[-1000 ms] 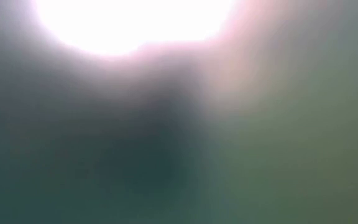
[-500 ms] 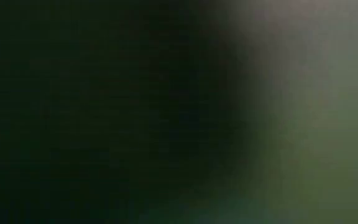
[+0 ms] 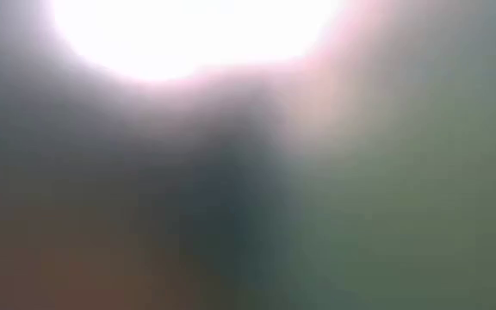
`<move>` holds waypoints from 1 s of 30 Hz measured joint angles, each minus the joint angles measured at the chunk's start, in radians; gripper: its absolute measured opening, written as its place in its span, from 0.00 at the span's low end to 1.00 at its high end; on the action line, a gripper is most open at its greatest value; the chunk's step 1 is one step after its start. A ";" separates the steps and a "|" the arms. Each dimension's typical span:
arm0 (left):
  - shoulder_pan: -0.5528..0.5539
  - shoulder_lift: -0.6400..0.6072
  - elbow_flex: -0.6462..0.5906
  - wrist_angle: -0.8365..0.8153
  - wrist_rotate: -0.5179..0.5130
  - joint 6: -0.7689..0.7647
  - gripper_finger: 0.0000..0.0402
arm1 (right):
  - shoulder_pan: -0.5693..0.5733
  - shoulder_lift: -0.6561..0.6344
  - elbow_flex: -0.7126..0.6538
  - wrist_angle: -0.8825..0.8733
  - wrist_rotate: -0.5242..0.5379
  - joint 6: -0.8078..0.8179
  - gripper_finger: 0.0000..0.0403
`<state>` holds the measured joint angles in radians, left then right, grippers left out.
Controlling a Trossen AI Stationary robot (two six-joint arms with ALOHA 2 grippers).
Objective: Pick & Place Food Item
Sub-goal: Put the black spoon into the yellow bin
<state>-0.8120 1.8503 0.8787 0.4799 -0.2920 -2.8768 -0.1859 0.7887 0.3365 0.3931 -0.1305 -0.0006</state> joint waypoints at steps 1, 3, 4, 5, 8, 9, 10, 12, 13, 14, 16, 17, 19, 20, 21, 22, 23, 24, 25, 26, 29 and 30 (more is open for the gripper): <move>0.000 0.000 0.000 0.009 0.000 0.008 0.91 | 0.000 0.000 0.000 0.000 0.000 0.000 0.55; 0.000 0.000 0.000 0.050 0.000 0.053 0.91 | 0.000 0.000 0.000 0.000 0.000 0.000 0.55; -0.001 0.000 0.000 0.077 0.000 0.087 0.91 | 0.000 0.000 0.000 0.000 0.000 0.000 0.55; -0.001 0.000 0.000 0.112 0.001 0.122 0.91 | 0.000 0.000 0.000 0.000 0.000 0.000 0.55; -0.006 0.000 0.000 0.203 0.006 0.207 0.90 | 0.000 0.000 0.000 0.000 0.000 0.000 0.55; -0.009 0.000 0.000 0.230 0.006 0.227 0.89 | 0.000 0.000 0.000 0.000 0.000 0.000 0.55; -0.013 0.000 0.000 0.256 0.007 0.244 0.89 | 0.000 0.000 0.000 0.000 0.000 0.000 0.55; -0.021 0.000 0.000 0.309 0.007 0.292 0.86 | 0.000 0.000 0.000 0.000 0.000 0.000 0.55; -0.023 -0.001 0.000 0.334 0.007 0.325 0.85 | 0.000 0.000 0.000 0.000 0.000 0.000 0.55; -0.025 -0.002 0.000 0.356 0.007 0.363 0.84 | 0.000 0.000 0.000 0.000 0.000 0.000 0.55; -0.029 -0.003 0.000 0.400 0.006 0.445 0.81 | 0.000 0.000 0.000 0.000 0.000 0.000 0.55; -0.031 -0.004 0.000 0.424 0.005 0.488 0.80 | 0.000 0.000 0.000 0.000 0.000 0.000 0.55; -0.035 -0.005 0.000 0.474 0.004 0.557 0.77 | 0.000 0.000 0.000 0.000 0.000 0.000 0.55; -0.037 -0.007 0.000 0.495 0.004 0.586 0.76 | 0.000 0.000 0.000 0.000 0.000 0.000 0.55; -0.039 -0.011 0.000 0.508 0.004 0.612 0.75 | 0.000 0.000 0.000 0.000 0.000 0.000 0.55; -0.040 -0.019 0.000 0.511 0.005 0.642 0.74 | 0.000 0.000 0.000 0.000 0.000 0.000 0.55; -0.040 -0.029 0.000 0.510 0.005 0.677 0.73 | 0.000 0.000 0.000 0.000 0.000 0.000 0.55; -0.040 -0.040 0.000 0.506 0.005 0.714 0.72 | 0.000 0.000 0.000 0.000 0.000 0.000 0.55; -0.040 -0.052 0.000 0.498 0.006 0.756 0.72 | 0.000 0.000 0.000 0.000 0.000 0.000 0.55; -0.039 -0.063 0.000 0.489 0.006 0.804 0.71 | 0.000 0.000 0.000 0.000 0.000 0.000 0.55; -0.039 -0.100 -0.002 0.439 0.008 1.059 0.69 | 0.000 0.000 0.000 0.000 0.000 0.000 0.55; -0.039 -0.118 -0.002 0.406 0.015 1.188 0.69 | 0.000 0.000 0.000 0.000 0.000 0.000 0.55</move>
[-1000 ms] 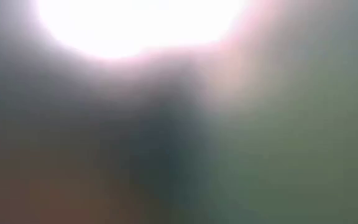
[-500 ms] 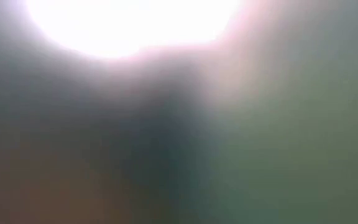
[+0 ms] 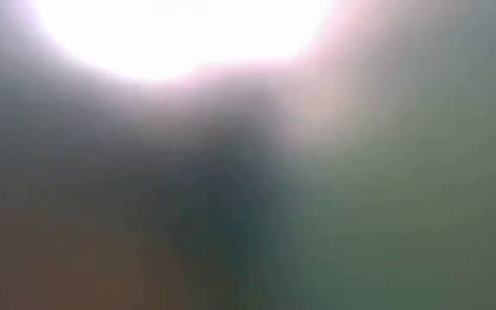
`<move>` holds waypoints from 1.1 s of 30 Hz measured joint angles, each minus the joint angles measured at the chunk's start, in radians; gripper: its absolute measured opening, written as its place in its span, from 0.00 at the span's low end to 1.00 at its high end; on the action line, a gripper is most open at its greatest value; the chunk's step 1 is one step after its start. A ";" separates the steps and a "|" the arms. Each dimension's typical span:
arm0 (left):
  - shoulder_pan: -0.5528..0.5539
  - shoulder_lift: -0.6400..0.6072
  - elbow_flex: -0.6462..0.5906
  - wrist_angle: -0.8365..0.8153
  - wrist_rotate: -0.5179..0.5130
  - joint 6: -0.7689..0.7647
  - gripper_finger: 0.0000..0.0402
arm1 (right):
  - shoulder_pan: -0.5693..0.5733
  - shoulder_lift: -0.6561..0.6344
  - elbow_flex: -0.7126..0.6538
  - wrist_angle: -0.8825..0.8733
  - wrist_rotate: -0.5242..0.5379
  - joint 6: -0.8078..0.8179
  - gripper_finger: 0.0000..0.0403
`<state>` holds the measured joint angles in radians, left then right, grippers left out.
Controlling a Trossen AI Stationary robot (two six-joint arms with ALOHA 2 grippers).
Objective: Pick & Place Food Item
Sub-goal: Put the black spoon into the yellow bin
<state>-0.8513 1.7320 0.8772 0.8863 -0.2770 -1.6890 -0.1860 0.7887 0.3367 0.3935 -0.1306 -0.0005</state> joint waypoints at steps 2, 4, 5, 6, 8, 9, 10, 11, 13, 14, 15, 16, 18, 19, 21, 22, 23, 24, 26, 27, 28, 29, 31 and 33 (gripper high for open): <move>0.000 -0.047 0.000 -0.086 0.031 0.279 0.69 | 0.000 0.000 0.000 0.000 0.000 0.000 0.55; 0.000 -0.107 0.000 -0.202 0.065 0.499 0.69 | 0.000 0.000 0.000 0.000 0.000 0.000 0.55; 0.000 -0.139 0.000 -0.267 0.068 0.579 0.69 | 0.000 0.000 0.000 0.000 0.000 0.000 0.55; 0.000 -0.170 0.000 -0.333 0.068 0.641 0.69 | 0.000 0.000 0.000 0.000 0.000 0.000 0.55; 0.002 -0.229 0.000 -0.444 0.059 0.713 0.69 | 0.000 0.000 0.000 0.000 0.000 0.000 0.55; 0.004 -0.254 0.000 -0.483 0.046 0.732 0.69 | 0.000 0.000 0.000 0.000 0.000 0.000 0.55; 0.008 -0.282 0.000 -0.514 0.028 0.750 0.69 | 0.000 0.000 0.000 0.000 0.000 0.000 0.55; 0.009 -0.306 0.000 -0.543 0.008 0.767 0.69 | 0.000 0.000 0.000 0.000 0.000 0.000 0.55; 0.011 -0.350 0.000 -0.583 -0.027 0.823 0.69 | 0.000 0.000 0.000 0.000 0.000 0.000 0.55; 0.011 -0.369 0.000 -0.603 -0.043 0.864 0.69 | 0.000 0.000 0.000 0.000 0.000 0.000 0.55; 0.010 -0.385 0.000 -0.621 -0.051 0.912 0.69 | 0.000 0.000 0.000 0.000 0.000 0.000 0.55; 0.010 -0.402 0.000 -0.635 -0.054 0.959 0.69 | 0.000 0.000 0.000 0.000 0.000 0.000 0.55; 0.010 -0.428 0.000 -0.659 -0.062 0.981 0.69 | 0.000 0.000 0.000 0.000 0.000 0.000 0.55; 0.011 -0.437 0.000 -0.661 -0.074 0.974 0.69 | 0.000 0.000 0.000 0.000 0.000 0.000 0.55; 0.011 -0.455 0.000 -0.686 -0.115 0.975 0.69 | 0.000 0.000 0.000 0.000 0.000 0.000 0.55; 0.011 -0.460 0.000 -0.687 -0.136 0.982 0.69 | 0.000 0.000 0.000 0.000 0.000 0.000 0.55; 0.011 -0.464 -0.001 -0.693 -0.157 0.983 0.69 | 0.000 0.000 0.000 0.000 0.000 0.000 0.55; 0.011 -0.467 0.000 -0.705 -0.180 0.983 0.69 | 0.000 0.000 0.000 0.000 0.000 0.000 0.55; 0.011 -0.468 0.000 -0.731 -0.218 0.982 0.69 | 0.000 0.000 0.000 0.000 0.000 0.000 0.55; 0.012 -0.468 0.000 -0.745 -0.236 0.983 0.69 | 0.000 0.000 0.000 0.000 0.000 0.000 0.55; 0.012 -0.468 -0.001 -0.760 -0.249 0.983 0.69 | 0.000 0.000 0.000 0.000 0.000 0.000 0.55; 0.015 -0.469 0.000 -0.775 -0.259 0.984 0.69 | 0.000 0.000 0.000 0.000 0.000 0.000 0.55; 0.032 -0.469 0.000 -0.808 -0.299 1.007 0.69 | 0.000 0.000 0.000 0.000 0.000 0.000 0.55; 0.060 -0.480 0.000 -0.867 -0.327 1.066 0.69 | 0.000 0.000 0.000 0.000 0.000 0.000 0.55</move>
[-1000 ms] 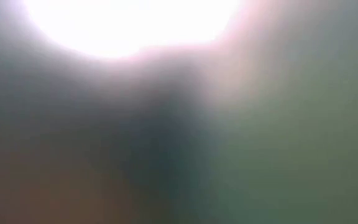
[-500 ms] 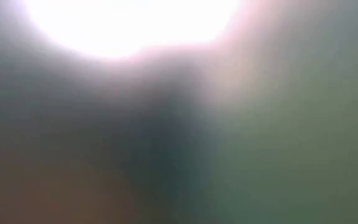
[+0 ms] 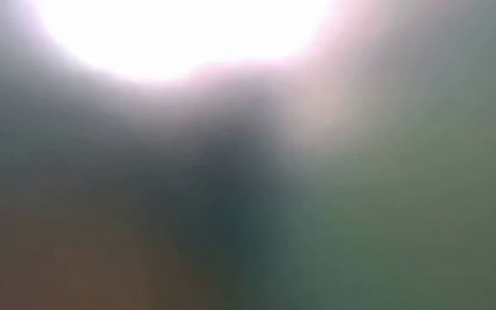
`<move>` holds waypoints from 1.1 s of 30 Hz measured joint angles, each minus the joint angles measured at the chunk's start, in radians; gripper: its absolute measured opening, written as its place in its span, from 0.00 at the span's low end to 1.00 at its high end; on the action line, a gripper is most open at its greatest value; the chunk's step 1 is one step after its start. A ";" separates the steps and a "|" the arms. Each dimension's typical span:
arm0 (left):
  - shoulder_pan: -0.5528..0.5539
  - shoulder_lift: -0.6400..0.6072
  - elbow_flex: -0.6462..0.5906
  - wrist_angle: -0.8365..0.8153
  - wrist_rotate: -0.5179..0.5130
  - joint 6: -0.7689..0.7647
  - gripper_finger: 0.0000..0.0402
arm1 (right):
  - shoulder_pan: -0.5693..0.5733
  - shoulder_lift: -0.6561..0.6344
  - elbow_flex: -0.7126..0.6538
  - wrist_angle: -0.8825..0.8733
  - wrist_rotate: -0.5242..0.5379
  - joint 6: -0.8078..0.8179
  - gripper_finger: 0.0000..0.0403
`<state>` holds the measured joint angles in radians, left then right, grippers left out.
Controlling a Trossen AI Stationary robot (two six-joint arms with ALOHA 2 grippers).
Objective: Pick & Place Food Item
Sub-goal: Put the black spoon into the yellow bin
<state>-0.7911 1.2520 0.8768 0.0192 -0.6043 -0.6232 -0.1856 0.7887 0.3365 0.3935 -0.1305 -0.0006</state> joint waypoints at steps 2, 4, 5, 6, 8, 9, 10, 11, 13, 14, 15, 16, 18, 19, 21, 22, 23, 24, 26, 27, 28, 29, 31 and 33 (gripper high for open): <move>0.039 -0.017 0.000 -0.086 -0.040 0.093 0.69 | 0.000 0.000 0.000 0.000 0.000 0.000 0.55; 0.083 -0.027 0.000 -0.176 -0.077 0.178 0.69 | 0.000 0.000 0.000 0.000 0.000 0.000 0.55; 0.108 -0.028 0.000 -0.203 -0.084 0.211 0.69 | 0.000 0.000 0.000 0.000 0.000 0.000 0.55; 0.134 -0.028 -0.001 -0.223 -0.091 0.236 0.69 | 0.000 0.000 0.000 0.000 0.000 0.000 0.55; 0.187 -0.029 -0.001 -0.247 -0.106 0.278 0.69 | 0.000 0.000 0.000 0.000 0.000 0.000 0.55; 0.215 -0.030 -0.001 -0.263 -0.108 0.295 0.69 | 0.000 0.000 0.000 0.000 0.000 0.000 0.55; 0.241 -0.030 -0.001 -0.283 -0.110 0.309 0.69 | 0.000 0.000 0.000 0.000 0.000 0.000 0.55; 0.266 -0.029 -0.001 -0.304 -0.110 0.317 0.69 | 0.000 0.000 0.000 0.000 0.000 0.000 0.55; 0.316 -0.029 -0.001 -0.341 -0.110 0.310 0.69 | 0.000 0.000 0.000 0.000 0.000 0.000 0.55; 0.337 -0.029 -0.001 -0.353 -0.109 0.305 0.69 | 0.000 0.000 0.000 0.000 0.000 0.000 0.55; 0.356 -0.029 -0.001 -0.363 -0.109 0.304 0.69 | 0.000 0.000 0.000 0.000 0.000 0.000 0.55; 0.373 -0.029 -0.001 -0.371 -0.109 0.302 0.69 | 0.000 0.000 0.000 0.000 0.000 0.000 0.55; 0.397 -0.029 -0.001 -0.370 -0.109 0.302 0.69 | 0.000 0.000 0.000 0.000 0.000 0.000 0.55; 0.406 -0.029 -0.001 -0.369 -0.109 0.302 0.69 | 0.000 0.000 0.000 0.000 0.000 0.000 0.55; 0.417 -0.029 -0.001 -0.369 -0.107 0.287 0.69 | 0.000 0.000 0.000 0.000 0.000 0.000 0.55; 0.420 -0.028 -0.001 -0.368 -0.107 0.268 0.69 | 0.000 0.000 0.000 0.000 0.000 0.000 0.55; 0.424 -0.028 -0.001 -0.364 -0.106 0.255 0.69 | 0.000 0.000 0.000 0.000 0.000 0.000 0.55; 0.428 -0.028 -0.001 -0.356 -0.107 0.252 0.69 | 0.000 0.000 0.000 0.000 0.000 0.000 0.55; 0.433 -0.028 -0.001 -0.350 -0.107 0.254 0.69 | 0.000 0.000 0.000 0.000 0.000 0.000 0.55; 0.435 -0.028 -0.001 -0.351 -0.107 0.259 0.69 | 0.000 0.000 0.000 0.000 0.000 0.000 0.55; 0.438 -0.028 -0.001 -0.353 -0.107 0.266 0.69 | 0.000 0.000 0.000 0.000 0.000 0.000 0.55; 0.441 -0.028 -0.001 -0.355 -0.107 0.276 0.69 | 0.000 0.000 0.000 0.000 0.000 0.000 0.55; 0.448 -0.028 -0.001 -0.356 -0.107 0.298 0.69 | 0.000 0.000 0.000 0.000 0.000 0.000 0.55; 0.456 -0.028 -0.001 -0.356 -0.110 0.331 0.69 | 0.000 0.000 0.000 0.000 0.000 0.000 0.55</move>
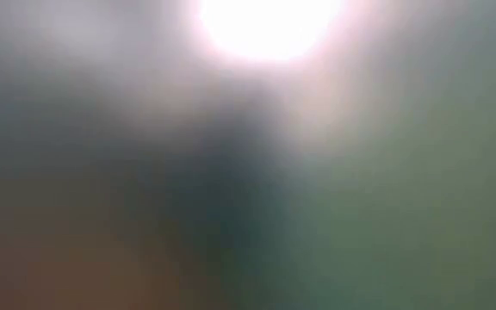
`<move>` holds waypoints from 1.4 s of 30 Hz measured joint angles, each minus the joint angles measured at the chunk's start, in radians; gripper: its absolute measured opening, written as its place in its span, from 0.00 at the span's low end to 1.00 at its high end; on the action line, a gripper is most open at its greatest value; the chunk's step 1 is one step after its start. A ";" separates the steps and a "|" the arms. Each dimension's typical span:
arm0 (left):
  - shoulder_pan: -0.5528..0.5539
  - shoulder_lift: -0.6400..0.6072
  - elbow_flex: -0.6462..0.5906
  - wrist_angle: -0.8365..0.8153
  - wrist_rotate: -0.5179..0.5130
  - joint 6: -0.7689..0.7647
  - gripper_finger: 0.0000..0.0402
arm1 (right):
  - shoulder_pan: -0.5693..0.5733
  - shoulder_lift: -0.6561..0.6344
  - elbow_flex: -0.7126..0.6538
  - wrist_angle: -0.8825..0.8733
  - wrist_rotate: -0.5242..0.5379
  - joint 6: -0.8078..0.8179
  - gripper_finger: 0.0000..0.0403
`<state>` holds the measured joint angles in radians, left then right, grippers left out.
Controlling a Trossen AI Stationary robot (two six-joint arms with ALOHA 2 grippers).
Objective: Pick & Place Food Item
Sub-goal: Put the black spoon into the yellow bin
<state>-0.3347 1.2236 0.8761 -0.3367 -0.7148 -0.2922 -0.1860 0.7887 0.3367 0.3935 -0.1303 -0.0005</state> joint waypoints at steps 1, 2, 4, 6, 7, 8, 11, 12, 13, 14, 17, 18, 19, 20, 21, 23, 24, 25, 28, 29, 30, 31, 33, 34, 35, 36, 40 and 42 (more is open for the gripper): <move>0.005 0.000 0.000 0.000 -0.004 0.024 0.69 | 0.000 0.000 0.000 0.000 0.000 0.000 0.55; 0.009 0.000 0.000 0.001 -0.009 0.048 0.69 | 0.000 0.000 0.000 0.000 0.000 0.000 0.55; 0.019 0.000 0.000 0.003 -0.031 0.095 0.69 | 0.000 0.000 0.000 0.000 0.000 0.000 0.55; 0.036 -0.007 0.000 0.002 -0.069 0.110 0.69 | 0.000 0.000 0.000 0.000 0.000 0.000 0.55; 0.050 -0.016 0.000 0.002 -0.089 0.110 0.69 | 0.000 0.000 0.000 0.000 0.000 0.000 0.55; 0.067 -0.029 0.000 0.003 -0.102 0.110 0.69 | 0.000 0.000 0.000 0.000 0.000 0.000 0.55; 0.113 -0.083 0.000 0.003 -0.101 0.137 0.69 | 0.000 0.000 0.000 0.000 0.000 0.000 0.55; 0.124 -0.102 -0.001 0.003 -0.089 0.159 0.69 | 0.000 0.000 0.000 0.000 0.000 0.000 0.55; 0.131 -0.122 -0.008 0.012 -0.079 0.183 0.69 | 0.000 0.000 0.000 0.000 0.000 0.000 0.55; 0.137 -0.144 -0.017 0.018 -0.072 0.203 0.69 | 0.000 0.000 0.000 0.000 0.000 0.000 0.55; 0.147 -0.221 -0.060 0.076 -0.070 0.265 0.69 | 0.000 0.000 0.000 0.000 0.000 0.000 0.55; 0.150 -0.251 -0.083 0.111 -0.071 0.295 0.69 | 0.000 0.000 0.000 0.000 0.000 0.000 0.55; 0.153 -0.279 -0.107 0.150 -0.069 0.327 0.69 | 0.000 0.000 0.000 0.000 0.000 0.000 0.55; 0.157 -0.310 -0.134 0.193 -0.053 0.360 0.69 | 0.000 0.000 0.000 0.000 0.000 0.000 0.55; 0.162 -0.342 -0.163 0.225 -0.027 0.392 0.69 | 0.000 0.000 0.000 0.000 0.000 0.000 0.55; 0.179 -0.400 -0.208 0.254 0.036 0.443 0.69 | 0.000 0.000 0.000 0.000 0.000 0.000 0.55; 0.190 -0.429 -0.229 0.255 0.061 0.449 0.69 | 0.000 0.000 0.000 0.000 0.000 0.000 0.55; 0.204 -0.457 -0.250 0.250 0.071 0.448 0.69 | 0.000 0.000 0.000 0.000 0.000 0.000 0.55; 0.259 -0.540 -0.307 0.234 0.078 0.403 0.69 | 0.000 0.000 0.000 0.000 0.000 0.000 0.55; 0.281 -0.567 -0.325 0.227 0.080 0.387 0.69 | 0.000 0.000 0.000 0.000 0.000 0.000 0.55; 0.304 -0.595 -0.344 0.226 0.081 0.375 0.69 | 0.000 0.000 0.000 0.000 0.000 0.000 0.55; 0.325 -0.626 -0.365 0.227 0.091 0.364 0.69 | 0.000 0.000 0.000 0.000 0.000 0.000 0.55; 0.358 -0.693 -0.405 0.233 0.155 0.358 0.69 | 0.000 0.000 0.000 0.000 0.000 0.000 0.55; 0.370 -0.726 -0.424 0.240 0.211 0.366 0.69 | 0.000 0.000 0.000 0.000 0.000 0.000 0.55; 0.379 -0.763 -0.446 0.240 0.271 0.378 0.69 | 0.000 0.000 0.000 0.000 0.000 0.000 0.55; 0.383 -0.799 -0.468 0.240 0.326 0.392 0.69 | 0.000 0.000 0.000 0.000 0.000 0.000 0.55; 0.384 -0.919 -0.547 0.247 0.412 0.395 0.69 | 0.000 0.000 0.000 0.000 0.000 0.000 0.55; 0.384 -0.967 -0.593 0.267 0.413 0.386 0.69 | 0.000 0.000 0.000 0.000 0.000 0.000 0.55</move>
<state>0.0494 0.2567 0.2826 -0.0700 -0.3019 0.0936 -0.1857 0.7887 0.3367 0.3935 -0.1304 -0.0006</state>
